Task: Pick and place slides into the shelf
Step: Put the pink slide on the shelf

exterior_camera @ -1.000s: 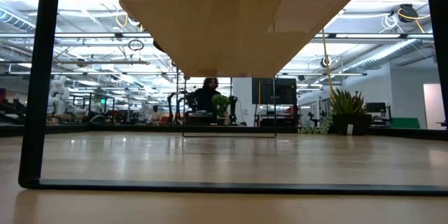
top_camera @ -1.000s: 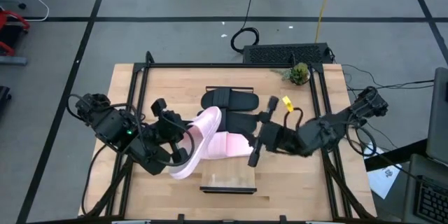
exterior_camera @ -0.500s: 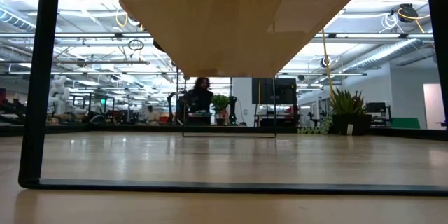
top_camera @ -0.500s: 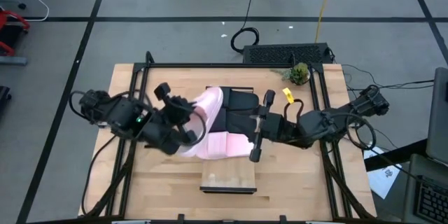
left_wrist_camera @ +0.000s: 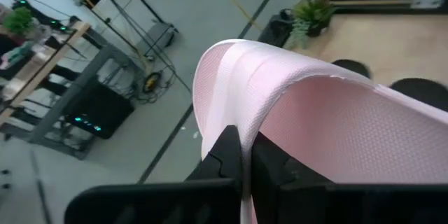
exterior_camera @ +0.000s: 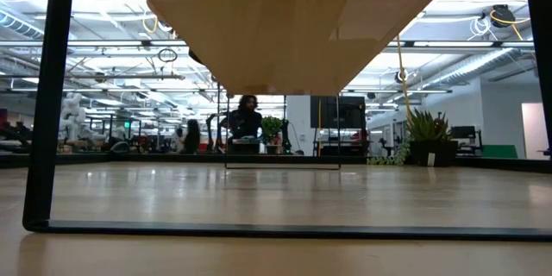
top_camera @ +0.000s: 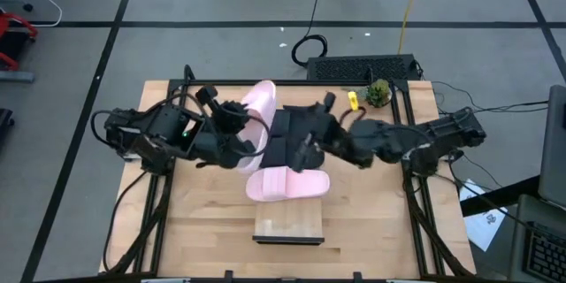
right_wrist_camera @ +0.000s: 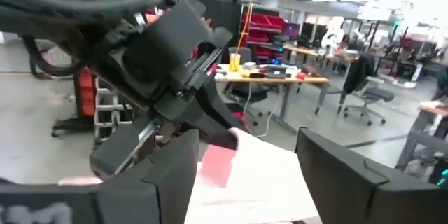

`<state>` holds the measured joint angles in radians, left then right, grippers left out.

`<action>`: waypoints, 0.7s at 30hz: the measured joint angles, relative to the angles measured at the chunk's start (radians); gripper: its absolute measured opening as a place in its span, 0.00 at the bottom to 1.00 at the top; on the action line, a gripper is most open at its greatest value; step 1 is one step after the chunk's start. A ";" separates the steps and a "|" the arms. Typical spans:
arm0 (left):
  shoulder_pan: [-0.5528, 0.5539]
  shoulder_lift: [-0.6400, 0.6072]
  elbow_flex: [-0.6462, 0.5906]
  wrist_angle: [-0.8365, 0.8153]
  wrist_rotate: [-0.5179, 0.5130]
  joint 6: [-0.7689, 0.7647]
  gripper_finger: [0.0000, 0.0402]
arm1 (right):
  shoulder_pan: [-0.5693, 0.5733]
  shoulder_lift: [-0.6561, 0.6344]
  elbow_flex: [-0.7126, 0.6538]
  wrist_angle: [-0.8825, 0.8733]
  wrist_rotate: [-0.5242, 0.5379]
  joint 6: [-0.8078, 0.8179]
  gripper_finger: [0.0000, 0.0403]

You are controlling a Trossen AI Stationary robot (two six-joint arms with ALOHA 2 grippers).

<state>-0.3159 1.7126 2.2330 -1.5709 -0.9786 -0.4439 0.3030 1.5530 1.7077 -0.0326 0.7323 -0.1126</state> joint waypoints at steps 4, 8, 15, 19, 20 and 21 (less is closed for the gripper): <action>0.043 0.000 0.000 0.000 0.000 0.047 0.00 | -0.040 0.022 -0.001 0.001 -0.027 0.014 0.59; 0.084 0.000 0.000 0.000 -0.003 0.102 0.00 | -0.056 0.028 -0.001 0.005 -0.030 0.025 0.59; 0.137 0.000 0.000 0.076 -0.003 0.227 0.00 | -0.075 0.032 -0.001 0.004 -0.026 0.052 0.60; 0.141 0.000 0.000 0.191 -0.002 0.348 0.00 | -0.101 0.051 -0.001 0.005 -0.022 0.074 0.60; 0.143 0.000 0.000 0.212 -0.002 0.375 0.00 | -0.107 0.056 -0.001 0.001 -0.023 0.082 0.60; 0.146 0.000 0.000 0.228 -0.001 0.395 0.00 | -0.111 0.059 -0.001 -0.001 -0.023 0.086 0.60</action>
<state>-0.1698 1.7126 2.2330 -1.3426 -0.9797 -0.0491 0.1924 1.6124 1.7069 -0.0337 0.7092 -0.0267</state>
